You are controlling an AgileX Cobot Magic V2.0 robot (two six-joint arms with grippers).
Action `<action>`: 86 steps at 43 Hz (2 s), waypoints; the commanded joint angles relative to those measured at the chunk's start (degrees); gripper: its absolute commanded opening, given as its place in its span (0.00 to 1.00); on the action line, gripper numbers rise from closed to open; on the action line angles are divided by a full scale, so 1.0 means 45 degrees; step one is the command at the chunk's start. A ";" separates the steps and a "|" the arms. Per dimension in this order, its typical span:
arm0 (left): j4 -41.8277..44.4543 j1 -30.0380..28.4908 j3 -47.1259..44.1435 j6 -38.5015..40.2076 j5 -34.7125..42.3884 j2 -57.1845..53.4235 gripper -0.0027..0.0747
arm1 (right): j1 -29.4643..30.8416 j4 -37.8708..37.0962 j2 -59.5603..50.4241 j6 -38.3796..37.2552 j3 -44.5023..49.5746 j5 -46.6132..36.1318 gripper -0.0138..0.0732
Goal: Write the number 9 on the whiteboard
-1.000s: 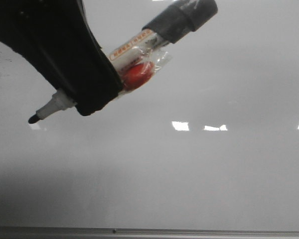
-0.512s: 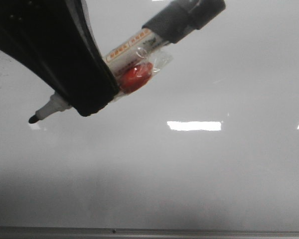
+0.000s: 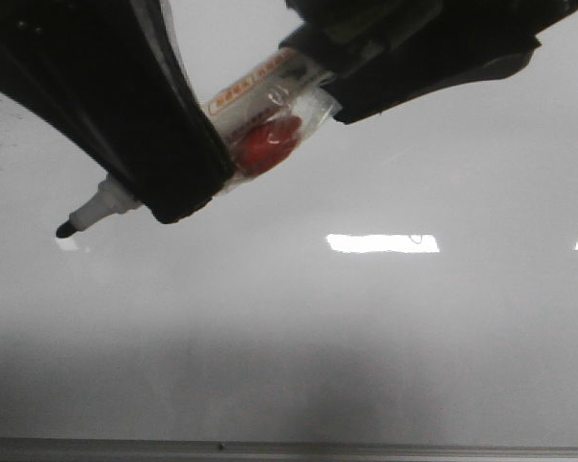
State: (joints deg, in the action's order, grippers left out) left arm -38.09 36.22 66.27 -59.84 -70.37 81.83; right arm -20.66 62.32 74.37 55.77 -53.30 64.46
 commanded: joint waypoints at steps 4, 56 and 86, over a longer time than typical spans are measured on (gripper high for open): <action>-0.0872 0.0065 0.0398 0.0000 -0.0175 -0.0471 0.01 | -0.0031 0.0915 -0.0130 0.0243 -0.0392 0.0074 0.79; -0.2561 -0.2789 -0.2058 -0.0393 0.2321 -0.3465 0.23 | 0.2851 -0.0496 -0.2611 -0.0259 0.2174 -0.2096 0.09; -0.3911 -0.3460 -0.4989 -0.1449 0.3022 -0.5934 0.01 | 0.2851 0.3503 0.0565 0.1907 -0.0419 -0.7335 0.09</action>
State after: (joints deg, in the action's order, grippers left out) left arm -51.96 20.66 42.37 -66.23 -57.72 55.88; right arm -8.13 75.28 76.61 63.61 -52.79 33.02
